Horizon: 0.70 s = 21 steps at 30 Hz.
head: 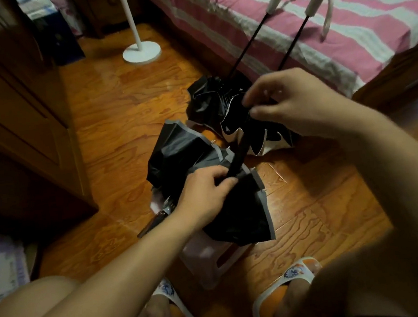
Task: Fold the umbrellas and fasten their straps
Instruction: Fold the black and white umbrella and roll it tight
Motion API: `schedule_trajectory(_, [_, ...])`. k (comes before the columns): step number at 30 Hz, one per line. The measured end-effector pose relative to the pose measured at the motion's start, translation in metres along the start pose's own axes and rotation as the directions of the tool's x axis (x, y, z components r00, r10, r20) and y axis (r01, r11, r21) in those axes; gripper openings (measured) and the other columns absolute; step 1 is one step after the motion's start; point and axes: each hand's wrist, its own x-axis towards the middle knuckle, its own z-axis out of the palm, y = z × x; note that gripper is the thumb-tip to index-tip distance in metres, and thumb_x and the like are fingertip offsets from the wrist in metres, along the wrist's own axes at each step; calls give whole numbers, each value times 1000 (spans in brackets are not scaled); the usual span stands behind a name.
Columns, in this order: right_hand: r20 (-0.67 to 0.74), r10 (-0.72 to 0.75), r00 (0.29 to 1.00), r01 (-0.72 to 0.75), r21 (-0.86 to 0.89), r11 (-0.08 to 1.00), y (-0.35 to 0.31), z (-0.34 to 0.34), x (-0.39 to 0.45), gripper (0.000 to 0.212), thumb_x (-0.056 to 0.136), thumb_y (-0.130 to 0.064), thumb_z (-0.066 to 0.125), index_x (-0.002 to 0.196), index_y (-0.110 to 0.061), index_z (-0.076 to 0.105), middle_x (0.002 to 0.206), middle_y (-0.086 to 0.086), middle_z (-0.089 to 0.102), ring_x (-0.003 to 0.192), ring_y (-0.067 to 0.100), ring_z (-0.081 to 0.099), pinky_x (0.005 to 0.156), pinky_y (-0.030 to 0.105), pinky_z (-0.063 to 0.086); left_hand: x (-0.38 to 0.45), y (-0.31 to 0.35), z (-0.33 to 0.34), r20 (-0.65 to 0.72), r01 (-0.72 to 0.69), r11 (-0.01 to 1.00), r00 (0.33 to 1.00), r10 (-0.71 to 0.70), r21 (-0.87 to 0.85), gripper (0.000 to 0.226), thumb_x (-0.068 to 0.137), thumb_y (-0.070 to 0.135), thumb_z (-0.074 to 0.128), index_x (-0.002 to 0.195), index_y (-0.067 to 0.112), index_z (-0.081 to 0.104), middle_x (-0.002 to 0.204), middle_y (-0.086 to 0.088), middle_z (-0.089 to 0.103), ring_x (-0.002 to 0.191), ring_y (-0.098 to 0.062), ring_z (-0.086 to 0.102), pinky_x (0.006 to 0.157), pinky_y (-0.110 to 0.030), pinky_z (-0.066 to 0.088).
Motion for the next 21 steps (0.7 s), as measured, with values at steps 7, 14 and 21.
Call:
schedule_trajectory(7, [108,450,887,-439,-108,892,28,39,4,26,102,-33,59,122,-19,63,115,2,68,96,15,63,76,30,52,-5,2,-23,119,321,769,944,-309,-552,17,97,26,69,94,14,80,89,-2,79,82,-9,75,67,-18,57])
schedule_trajectory(14, [247,410,878,-459,190,868,20,70,-15,35,102,-50,53,110,-23,75,106,-3,73,102,13,68,85,28,53,-6,15,-29,47,189,780,979,-201,-597,21,99,15,62,115,21,75,100,3,78,94,-4,72,74,-13,56])
schedule_trajectory(21, [332,360,872,-482,708,516,13,87,-35,9,95,-16,68,99,-13,76,98,6,76,98,21,72,83,31,53,-16,-2,-14,-78,-248,956,962,262,153,33,91,25,74,124,29,69,116,10,57,111,-10,51,97,-25,40])
